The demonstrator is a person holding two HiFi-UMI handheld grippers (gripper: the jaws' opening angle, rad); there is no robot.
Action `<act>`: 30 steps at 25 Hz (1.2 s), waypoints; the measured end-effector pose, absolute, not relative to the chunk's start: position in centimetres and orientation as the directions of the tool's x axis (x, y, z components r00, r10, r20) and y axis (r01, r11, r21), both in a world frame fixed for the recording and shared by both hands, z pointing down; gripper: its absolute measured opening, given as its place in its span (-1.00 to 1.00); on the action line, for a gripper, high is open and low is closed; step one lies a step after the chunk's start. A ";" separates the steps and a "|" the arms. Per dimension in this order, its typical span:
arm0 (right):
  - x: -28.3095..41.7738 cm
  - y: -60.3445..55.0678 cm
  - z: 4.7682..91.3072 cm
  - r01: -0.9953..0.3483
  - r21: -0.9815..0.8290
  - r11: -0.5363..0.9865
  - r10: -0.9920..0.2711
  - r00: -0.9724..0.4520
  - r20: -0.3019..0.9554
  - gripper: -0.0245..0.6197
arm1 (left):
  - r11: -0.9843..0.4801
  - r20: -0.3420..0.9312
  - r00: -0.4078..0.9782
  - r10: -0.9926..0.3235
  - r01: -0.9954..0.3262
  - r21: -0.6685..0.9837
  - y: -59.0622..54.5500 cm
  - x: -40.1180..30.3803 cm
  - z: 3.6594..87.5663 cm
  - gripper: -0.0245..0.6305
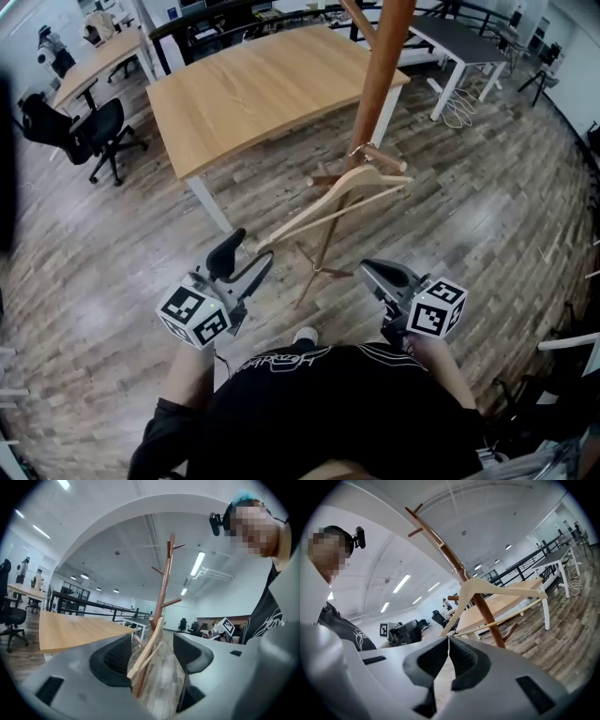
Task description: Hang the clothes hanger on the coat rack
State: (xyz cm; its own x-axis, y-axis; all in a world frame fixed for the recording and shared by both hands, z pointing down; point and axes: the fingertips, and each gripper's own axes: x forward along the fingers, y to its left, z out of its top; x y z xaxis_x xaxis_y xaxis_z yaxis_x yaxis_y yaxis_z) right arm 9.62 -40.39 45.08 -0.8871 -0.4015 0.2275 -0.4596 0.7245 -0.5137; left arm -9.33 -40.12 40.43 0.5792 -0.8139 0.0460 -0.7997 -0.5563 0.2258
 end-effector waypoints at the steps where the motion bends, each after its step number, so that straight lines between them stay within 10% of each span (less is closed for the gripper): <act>1: 9.9 -39.4 44.8 -0.449 -0.511 0.733 -0.394 -0.893 0.218 -0.80 | -0.558 0.034 0.578 -0.816 -0.800 0.219 -38.9 -8.8 39.8 -0.07; 6: 11.7 -33.7 43.5 -0.404 -0.484 0.776 -0.365 -0.914 0.178 -0.80 | -0.600 -0.051 0.611 -0.790 -0.754 0.268 -31.9 -4.7 37.4 -0.15; 14: 16.4 -23.2 41.3 -0.338 -0.444 0.830 -0.321 -0.940 0.117 -0.80 | -0.687 -0.137 0.693 -0.708 -0.630 0.361 -20.2 4.5 36.1 -0.82; 30: 23.4 -10.6 38.1 -0.242 -0.416 0.877 -0.277 -0.960 -0.024 -0.80 | -0.668 -0.098 0.704 -0.703 -0.607 0.431 -9.8 14.3 36.2 -0.90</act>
State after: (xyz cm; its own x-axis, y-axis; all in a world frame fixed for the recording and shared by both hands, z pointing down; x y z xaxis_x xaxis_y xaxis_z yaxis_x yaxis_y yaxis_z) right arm 23.42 -10.59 38.14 -0.9605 -0.2772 -0.0244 -0.2425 0.8766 -0.4157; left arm 14.25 -9.80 36.20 0.7045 -0.7030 -0.0977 -0.6066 -0.6678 0.4314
